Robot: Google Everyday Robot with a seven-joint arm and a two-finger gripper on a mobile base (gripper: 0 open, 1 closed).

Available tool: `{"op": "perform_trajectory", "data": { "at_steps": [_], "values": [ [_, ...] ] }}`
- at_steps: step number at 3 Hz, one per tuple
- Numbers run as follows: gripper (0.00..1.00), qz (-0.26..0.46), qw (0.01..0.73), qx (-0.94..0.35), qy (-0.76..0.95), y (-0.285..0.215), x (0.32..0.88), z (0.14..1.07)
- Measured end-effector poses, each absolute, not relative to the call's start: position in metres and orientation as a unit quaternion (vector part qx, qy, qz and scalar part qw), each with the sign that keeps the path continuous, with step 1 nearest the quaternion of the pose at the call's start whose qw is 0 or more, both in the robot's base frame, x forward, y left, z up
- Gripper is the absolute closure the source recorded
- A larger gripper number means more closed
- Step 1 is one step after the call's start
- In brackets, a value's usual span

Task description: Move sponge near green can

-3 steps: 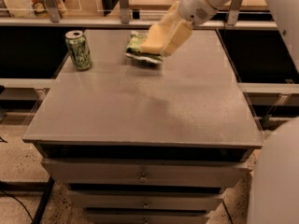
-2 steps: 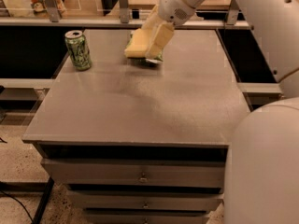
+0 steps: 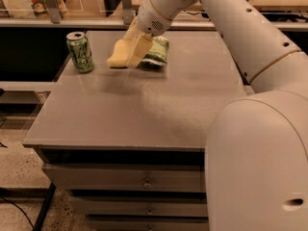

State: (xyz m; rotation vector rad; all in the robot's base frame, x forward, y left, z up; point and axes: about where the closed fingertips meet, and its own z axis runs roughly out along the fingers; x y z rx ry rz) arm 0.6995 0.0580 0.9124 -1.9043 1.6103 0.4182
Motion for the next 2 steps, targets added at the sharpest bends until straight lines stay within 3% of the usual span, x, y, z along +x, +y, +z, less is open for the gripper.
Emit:
{"op": "perform_trajectory", "data": {
  "at_steps": [1, 2],
  "values": [
    [0.81, 0.169, 0.33, -0.709, 0.6, 0.08, 0.704, 0.909],
    [0.73, 0.184, 0.35, -0.701, 0.593, 0.103, 0.707, 0.904]
  ]
}}
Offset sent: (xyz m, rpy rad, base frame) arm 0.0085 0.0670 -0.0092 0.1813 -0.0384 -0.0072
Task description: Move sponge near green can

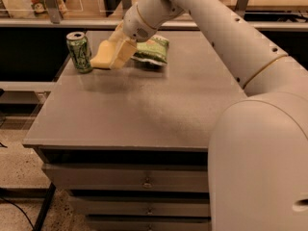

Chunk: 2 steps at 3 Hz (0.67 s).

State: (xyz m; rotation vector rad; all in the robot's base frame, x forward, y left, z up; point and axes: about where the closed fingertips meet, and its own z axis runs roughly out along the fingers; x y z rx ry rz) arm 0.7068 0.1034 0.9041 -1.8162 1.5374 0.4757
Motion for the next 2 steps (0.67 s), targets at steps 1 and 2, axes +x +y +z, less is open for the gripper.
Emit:
{"op": "perform_trajectory", "data": {
  "at_steps": [1, 2],
  "values": [
    [0.56, 0.191, 0.353, -0.697, 0.593, 0.121, 0.707, 0.897],
    [0.32, 0.193, 0.352, -0.695, 0.596, 0.133, 0.708, 0.89]
  ]
}}
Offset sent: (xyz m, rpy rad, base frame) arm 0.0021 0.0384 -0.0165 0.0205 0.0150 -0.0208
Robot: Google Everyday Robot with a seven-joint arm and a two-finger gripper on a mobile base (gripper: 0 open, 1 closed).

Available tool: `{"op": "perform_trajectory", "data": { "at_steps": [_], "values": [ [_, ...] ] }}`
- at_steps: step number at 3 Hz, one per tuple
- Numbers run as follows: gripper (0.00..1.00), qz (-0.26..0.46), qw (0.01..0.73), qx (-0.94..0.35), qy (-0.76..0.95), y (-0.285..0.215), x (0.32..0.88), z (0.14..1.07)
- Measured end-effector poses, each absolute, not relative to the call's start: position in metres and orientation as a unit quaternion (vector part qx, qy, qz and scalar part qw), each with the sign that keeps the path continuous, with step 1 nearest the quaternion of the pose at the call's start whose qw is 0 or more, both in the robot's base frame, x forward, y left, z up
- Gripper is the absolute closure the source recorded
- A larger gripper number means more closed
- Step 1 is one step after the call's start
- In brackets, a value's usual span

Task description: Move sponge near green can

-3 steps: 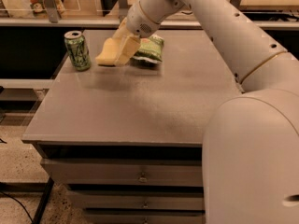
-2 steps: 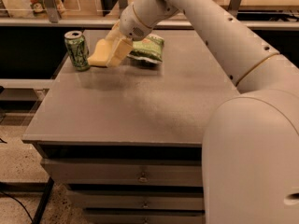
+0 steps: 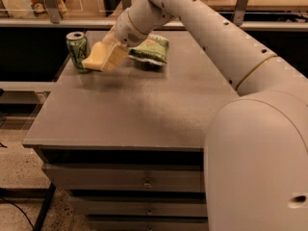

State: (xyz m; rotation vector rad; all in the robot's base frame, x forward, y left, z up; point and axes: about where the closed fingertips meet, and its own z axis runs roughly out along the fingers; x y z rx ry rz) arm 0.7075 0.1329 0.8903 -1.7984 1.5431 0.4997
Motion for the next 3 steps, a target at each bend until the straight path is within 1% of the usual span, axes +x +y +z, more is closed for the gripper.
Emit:
{"op": "perform_trajectory", "data": {
  "at_steps": [1, 2, 3],
  "values": [
    [0.09, 0.195, 0.349, -0.694, 0.599, 0.1472, 0.707, 0.8857],
    [0.0, 0.196, 0.347, -0.695, 0.598, 0.149, 0.7066, 0.8837],
    [0.0, 0.196, 0.347, -0.695, 0.598, 0.1491, 0.7066, 0.8836]
  ]
}}
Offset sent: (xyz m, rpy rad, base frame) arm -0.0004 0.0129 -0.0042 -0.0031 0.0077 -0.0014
